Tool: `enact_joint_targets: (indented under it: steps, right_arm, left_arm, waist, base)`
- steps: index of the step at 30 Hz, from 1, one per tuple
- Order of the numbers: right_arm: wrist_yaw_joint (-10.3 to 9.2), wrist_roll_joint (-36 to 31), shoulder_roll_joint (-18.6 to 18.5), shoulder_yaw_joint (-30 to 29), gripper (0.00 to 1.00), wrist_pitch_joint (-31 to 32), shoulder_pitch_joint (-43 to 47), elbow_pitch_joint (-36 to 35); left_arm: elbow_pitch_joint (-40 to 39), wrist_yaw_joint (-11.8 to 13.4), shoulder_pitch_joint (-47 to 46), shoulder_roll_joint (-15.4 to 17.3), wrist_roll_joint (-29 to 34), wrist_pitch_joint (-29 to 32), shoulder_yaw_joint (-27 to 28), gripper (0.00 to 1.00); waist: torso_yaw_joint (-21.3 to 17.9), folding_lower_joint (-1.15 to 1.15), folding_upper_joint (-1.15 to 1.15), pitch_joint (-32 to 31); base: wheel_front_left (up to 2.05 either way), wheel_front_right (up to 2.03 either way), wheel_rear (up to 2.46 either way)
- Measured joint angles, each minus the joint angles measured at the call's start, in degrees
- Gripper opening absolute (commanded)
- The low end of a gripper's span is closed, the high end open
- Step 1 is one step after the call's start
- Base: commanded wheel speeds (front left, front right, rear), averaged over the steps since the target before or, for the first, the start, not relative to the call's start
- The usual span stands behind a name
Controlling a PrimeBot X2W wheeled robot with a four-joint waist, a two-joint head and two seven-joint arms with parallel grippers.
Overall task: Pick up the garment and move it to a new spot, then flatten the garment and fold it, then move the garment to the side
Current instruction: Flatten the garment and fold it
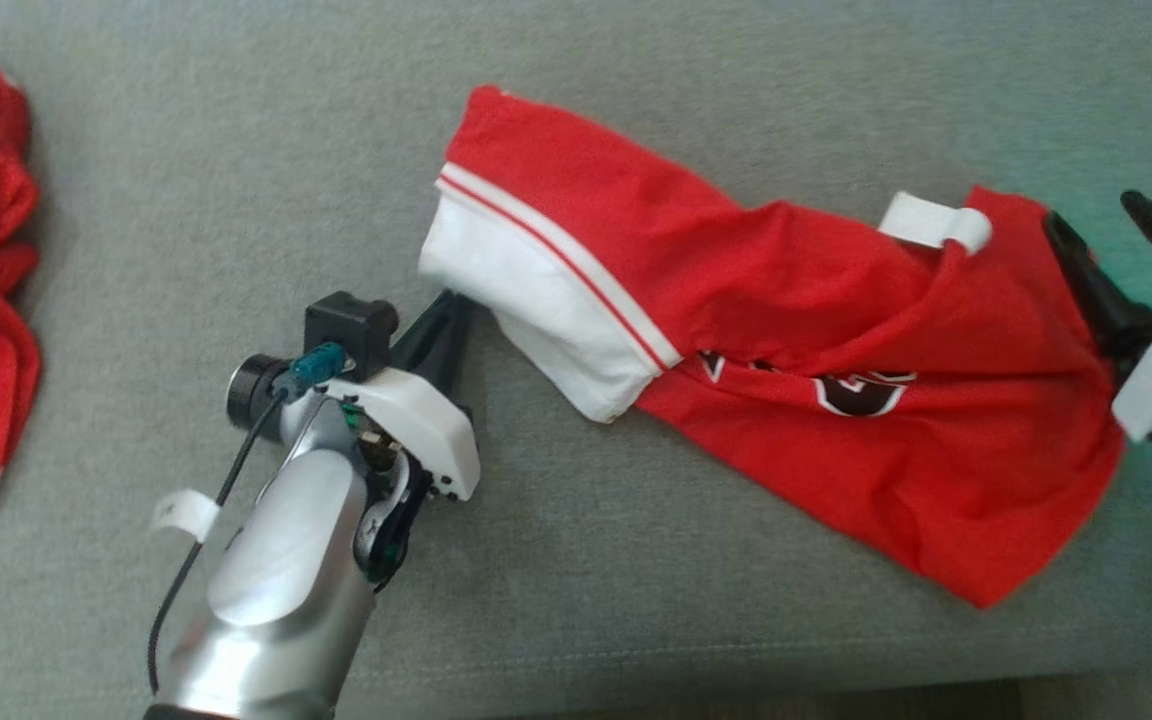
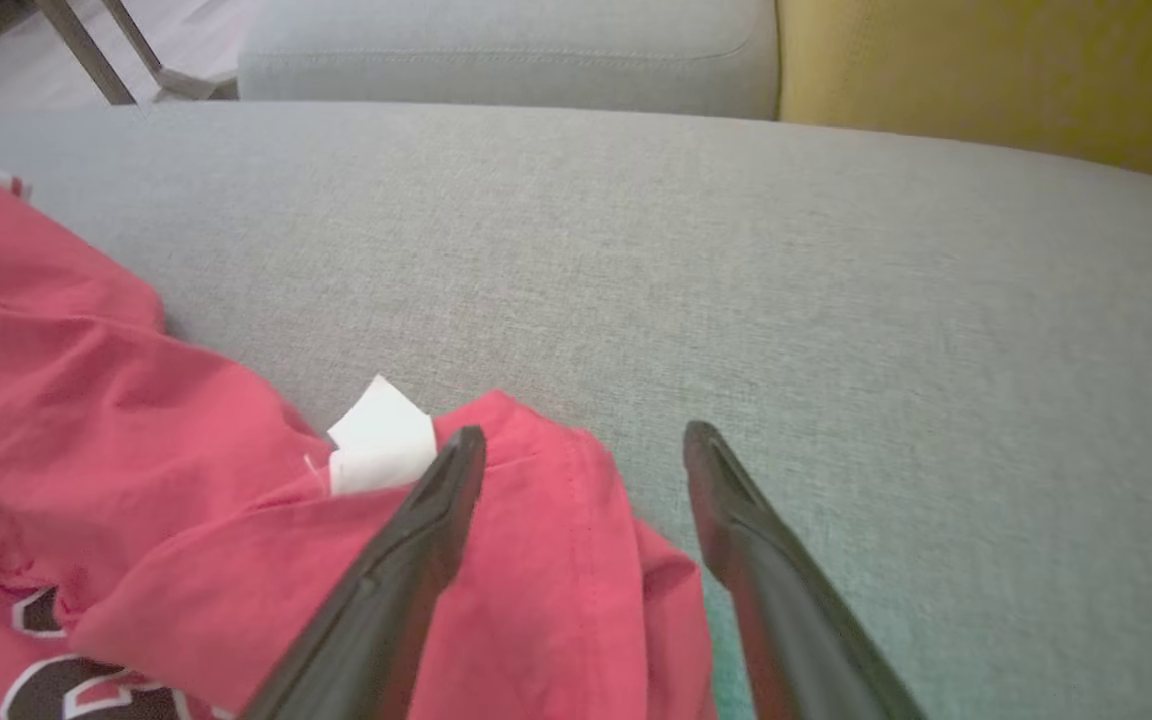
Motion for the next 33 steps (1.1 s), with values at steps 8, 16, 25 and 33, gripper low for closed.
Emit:
enact_joint_targets:
  steps: [8,16,25,33]
  right_arm:
    - [0.00,6.72,-5.01,6.08,1.00,4.86,-5.25,3.71]
    - [0.00,11.52,-5.92,9.48,0.00,6.33,-7.49,5.66]
    - [0.00,11.44,-6.70,9.73,0.00,-2.27,-7.22,4.79]
    - [0.00,9.49,-6.38,4.63,0.00,-12.89,-2.83,1.49]
  left_arm:
    - [-0.85,0.49,-1.24,-0.73,-0.01,-1.69,-1.08,0.00]
    - [-0.83,0.93,-1.95,-0.79,-0.10,-2.57,-1.35,0.00]
    - [-1.42,3.37,-1.51,0.07,-0.09,-5.36,-0.78,0.00]
    - [-13.60,7.65,1.33,3.00,0.44,-7.39,2.91,0.00]
  waist:
    - [2.40,0.00,0.00,2.62]
    - [2.80,0.00,0.00,3.38]
    - [2.14,0.00,0.00,1.73]
    - [1.31,0.00,0.00,-2.50]
  base:
    - [0.00,0.00,0.00]
    - [0.00,0.00,0.00]
    - [0.00,0.00,0.00]
    - [0.00,0.00,0.00]
